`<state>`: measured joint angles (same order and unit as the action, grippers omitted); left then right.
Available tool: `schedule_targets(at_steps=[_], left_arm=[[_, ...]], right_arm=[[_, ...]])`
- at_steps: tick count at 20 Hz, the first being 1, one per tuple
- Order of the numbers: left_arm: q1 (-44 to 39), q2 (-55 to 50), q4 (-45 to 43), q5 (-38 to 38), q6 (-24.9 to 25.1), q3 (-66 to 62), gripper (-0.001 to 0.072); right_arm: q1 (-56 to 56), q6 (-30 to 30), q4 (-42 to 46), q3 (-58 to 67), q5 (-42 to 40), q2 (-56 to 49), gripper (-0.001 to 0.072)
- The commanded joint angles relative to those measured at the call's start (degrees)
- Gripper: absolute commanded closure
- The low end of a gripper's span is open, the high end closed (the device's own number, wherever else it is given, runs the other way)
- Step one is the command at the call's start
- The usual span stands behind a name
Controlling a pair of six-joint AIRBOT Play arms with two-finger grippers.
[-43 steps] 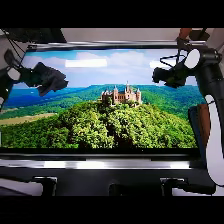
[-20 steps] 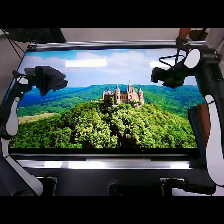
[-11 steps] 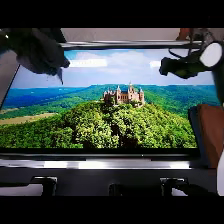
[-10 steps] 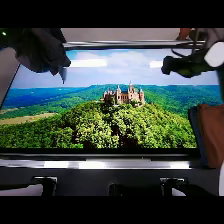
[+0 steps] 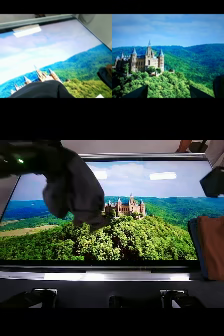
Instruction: Fold the shirts.
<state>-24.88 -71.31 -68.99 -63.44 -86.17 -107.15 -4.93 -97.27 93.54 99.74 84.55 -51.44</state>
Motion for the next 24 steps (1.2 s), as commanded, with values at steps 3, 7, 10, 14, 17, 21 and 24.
schedule_targets(at_steps=[3,7,10,14,17,21,24], left_arm=[[-15.85,-11.43,-1.53,-2.99,-0.37,3.3,0.068],[-26.62,-25.68,3.78,-1.7,-0.35,3.76,0.0679],[-32.02,-32.33,6.19,-1.99,-0.37,3.48,0.0231],[-26.45,-28.81,-6.14,-5.09,-0.15,1.42,0.0037],[-14.4,-24.15,-10.86,-9.18,-0.68,1.31,0.0038],[-0.11,-24.2,-3.93,-18.14,-2.97,7.28,0.0043],[4.46,-24.13,3.37,-14.49,-2.45,20.31,0.0043]], right_arm=[[0.02,0.02,3.76,-0.02,5.77,3.48,0.0091],[0.02,-0.02,6.43,-0.02,4.7,1.33,0.009],[0.02,0.0,7.85,-0.02,3.78,-1.99,0.009],[0.02,-0.02,9.4,-0.04,3.91,-8.55,0.0089],[0.02,-0.02,8.98,-0.09,6.32,-13.92,0.009],[0.02,-0.46,-0.15,-4.85,9.81,-17.53,0.0111],[-0.04,-0.04,-9.57,-15.3,9.4,-16.87,0.0112]])
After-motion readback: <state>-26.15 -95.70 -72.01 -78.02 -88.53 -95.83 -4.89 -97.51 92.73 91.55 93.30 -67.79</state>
